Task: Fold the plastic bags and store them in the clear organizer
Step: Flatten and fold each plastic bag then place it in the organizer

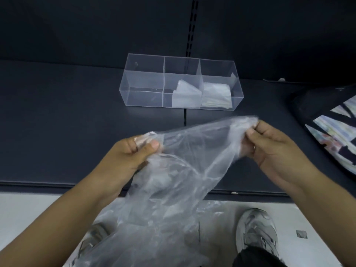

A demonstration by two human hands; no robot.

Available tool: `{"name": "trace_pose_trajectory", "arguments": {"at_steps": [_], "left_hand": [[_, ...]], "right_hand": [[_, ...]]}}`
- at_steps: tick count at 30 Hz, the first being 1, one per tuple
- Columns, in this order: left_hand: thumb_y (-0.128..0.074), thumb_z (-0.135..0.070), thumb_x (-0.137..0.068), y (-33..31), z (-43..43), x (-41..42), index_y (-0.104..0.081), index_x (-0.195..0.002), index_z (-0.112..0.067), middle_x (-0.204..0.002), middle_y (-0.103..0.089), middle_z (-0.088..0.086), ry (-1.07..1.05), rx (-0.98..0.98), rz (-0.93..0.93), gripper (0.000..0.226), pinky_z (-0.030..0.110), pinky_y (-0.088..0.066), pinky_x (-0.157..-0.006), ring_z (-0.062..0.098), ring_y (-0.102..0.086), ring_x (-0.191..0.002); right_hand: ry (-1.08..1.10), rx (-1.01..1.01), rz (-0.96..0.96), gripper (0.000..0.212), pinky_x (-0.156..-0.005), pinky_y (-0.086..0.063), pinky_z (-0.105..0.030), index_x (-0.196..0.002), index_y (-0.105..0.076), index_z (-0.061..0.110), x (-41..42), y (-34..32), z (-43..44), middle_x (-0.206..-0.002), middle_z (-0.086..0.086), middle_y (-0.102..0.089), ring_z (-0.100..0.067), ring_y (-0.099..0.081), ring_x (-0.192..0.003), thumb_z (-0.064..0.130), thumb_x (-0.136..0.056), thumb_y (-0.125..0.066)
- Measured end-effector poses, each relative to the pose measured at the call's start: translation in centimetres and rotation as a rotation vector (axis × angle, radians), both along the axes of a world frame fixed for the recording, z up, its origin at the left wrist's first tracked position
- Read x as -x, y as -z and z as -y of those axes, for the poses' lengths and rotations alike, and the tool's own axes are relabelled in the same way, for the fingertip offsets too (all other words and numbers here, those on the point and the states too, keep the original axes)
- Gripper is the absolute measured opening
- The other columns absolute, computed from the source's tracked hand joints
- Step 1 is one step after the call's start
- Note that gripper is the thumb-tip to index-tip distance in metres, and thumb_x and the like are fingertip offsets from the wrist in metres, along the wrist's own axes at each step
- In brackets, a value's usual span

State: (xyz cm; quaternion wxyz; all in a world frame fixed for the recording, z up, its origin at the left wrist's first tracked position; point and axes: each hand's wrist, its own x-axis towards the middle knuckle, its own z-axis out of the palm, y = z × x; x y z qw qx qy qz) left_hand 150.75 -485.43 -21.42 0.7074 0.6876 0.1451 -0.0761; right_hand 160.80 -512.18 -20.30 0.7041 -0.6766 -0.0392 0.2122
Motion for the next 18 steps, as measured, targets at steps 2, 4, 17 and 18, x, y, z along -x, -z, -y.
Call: {"name": "trace_pose_trajectory", "arguments": {"at_steps": [2, 4, 17, 18], "left_hand": [[-0.061, -0.036, -0.088, 0.5, -0.5, 0.3, -0.074, -0.095, -0.019, -0.086, -0.074, 0.005, 0.08, 0.002, -0.093, 0.022, 0.021, -0.053, -0.062, 0.015, -0.069, -0.073], [-0.065, -0.033, -0.084, 0.9, -1.5, 0.5, -0.074, -0.093, -0.018, -0.087, -0.074, 0.004, 0.16, -0.049, -0.192, 0.019, 0.021, -0.053, -0.064, 0.018, -0.07, -0.077], [-0.068, -0.031, -0.084, 1.2, 1.4, -6.4, -0.071, -0.105, -0.009, -0.097, -0.073, 0.008, 0.1, 0.082, -0.247, 0.031, 0.03, -0.056, -0.081, 0.017, -0.07, -0.086], [-0.069, -0.029, -0.084, 1.7, 1.1, -6.7, -0.072, -0.099, -0.011, -0.093, -0.074, 0.007, -0.015, 0.085, -0.258, 0.024, 0.03, -0.056, -0.078, 0.016, -0.07, -0.08]], "right_hand": [[0.094, 0.101, -0.004, 0.014, -0.071, -0.045, -0.035, -0.098, -0.062, 0.005, 0.1, 0.6, -0.3, -0.09, -0.022, -0.057, -0.031, -0.05, -0.082, 0.013, -0.096, -0.05], [0.099, 0.166, 0.006, 0.014, -0.072, -0.044, -0.041, -0.093, -0.064, 0.007, 0.2, 0.9, -0.5, -0.087, -0.025, -0.057, -0.032, -0.049, -0.081, 0.015, -0.096, -0.053], [-0.28, 0.359, 0.198, 0.009, -0.058, -0.045, -0.026, -0.097, -0.064, 0.017, -2.6, 1.7, -7.0, -0.068, -0.005, -0.056, -0.014, -0.05, -0.054, 0.024, -0.091, -0.063], [-0.205, 0.386, 0.232, 0.013, -0.071, -0.05, -0.03, -0.102, -0.062, 0.02, -2.9, 1.9, -6.4, -0.079, -0.005, -0.06, -0.016, -0.057, -0.066, 0.027, -0.091, -0.063]]}}
